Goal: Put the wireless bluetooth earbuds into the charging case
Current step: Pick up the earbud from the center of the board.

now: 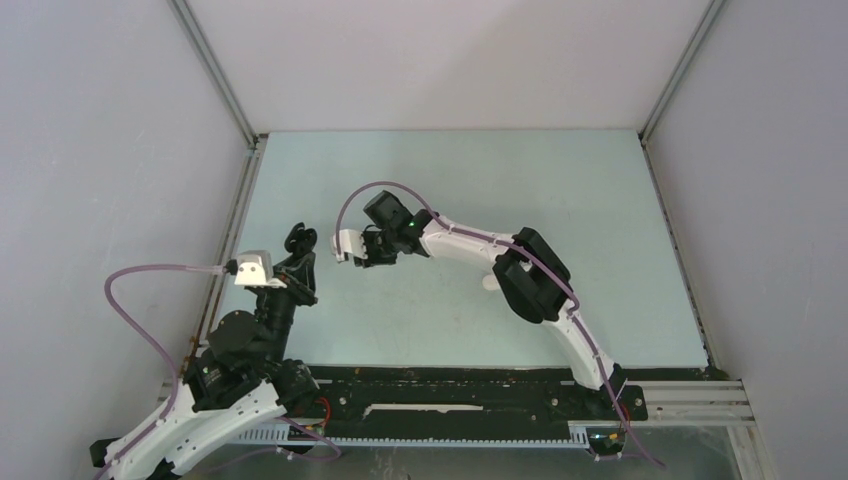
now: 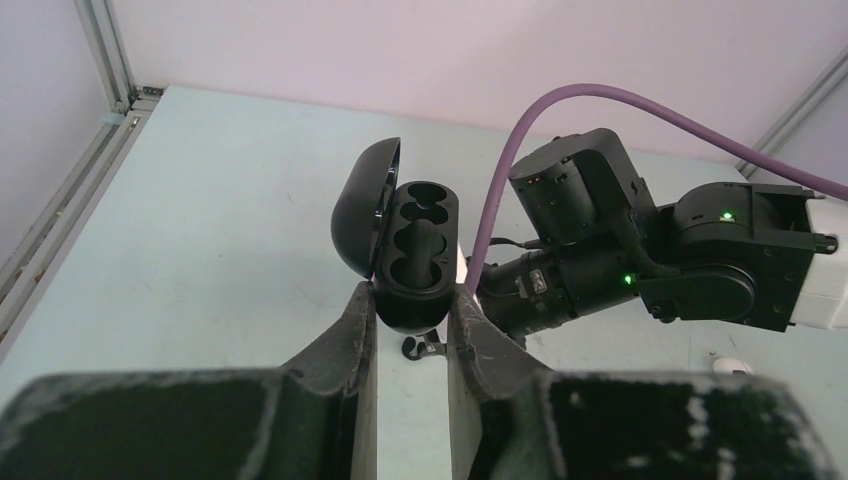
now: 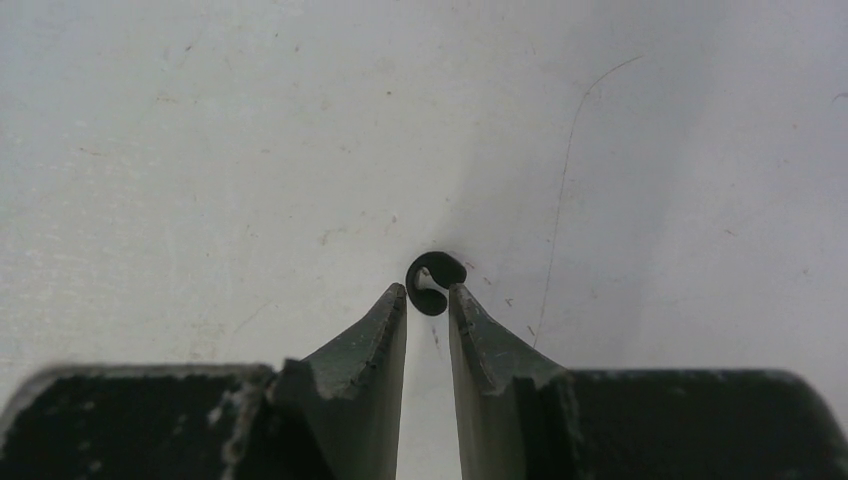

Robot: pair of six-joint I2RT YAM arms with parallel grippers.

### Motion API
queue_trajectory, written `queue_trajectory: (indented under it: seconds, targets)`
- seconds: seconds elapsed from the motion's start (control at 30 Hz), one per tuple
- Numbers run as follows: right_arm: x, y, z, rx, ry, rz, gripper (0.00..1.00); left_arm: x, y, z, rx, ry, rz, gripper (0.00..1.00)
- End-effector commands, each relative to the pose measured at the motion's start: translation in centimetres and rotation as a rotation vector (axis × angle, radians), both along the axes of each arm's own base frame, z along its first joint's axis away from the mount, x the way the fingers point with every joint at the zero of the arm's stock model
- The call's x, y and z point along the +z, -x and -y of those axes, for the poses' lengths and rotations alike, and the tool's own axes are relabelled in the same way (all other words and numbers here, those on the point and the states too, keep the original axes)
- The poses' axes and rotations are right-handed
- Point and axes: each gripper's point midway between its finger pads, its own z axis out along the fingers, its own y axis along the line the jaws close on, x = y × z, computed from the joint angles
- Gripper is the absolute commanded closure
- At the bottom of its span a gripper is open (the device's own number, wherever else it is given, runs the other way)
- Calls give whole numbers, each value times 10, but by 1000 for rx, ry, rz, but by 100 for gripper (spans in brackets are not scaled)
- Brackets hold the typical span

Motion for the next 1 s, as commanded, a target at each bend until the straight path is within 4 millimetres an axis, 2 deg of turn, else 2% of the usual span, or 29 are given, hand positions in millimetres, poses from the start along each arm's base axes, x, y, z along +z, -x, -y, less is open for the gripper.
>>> queue_trajectory:
  seconds: [0.0, 0.3, 0.6, 0.97]
  targets:
    - [6, -5, -11, -5, -30, -22, 75, 4, -2, 1, 7, 10, 19, 100]
    - [-7, -7, -13, -4, 0, -27, 76, 3, -3, 1, 9, 6, 20, 100]
    - [-14, -18, -13, -26, 32, -1, 75, 2, -3, 2, 7, 1, 19, 100]
    - [-24, -13, -7, -32, 95, -17, 74, 2, -3, 2, 1, 5, 20, 100]
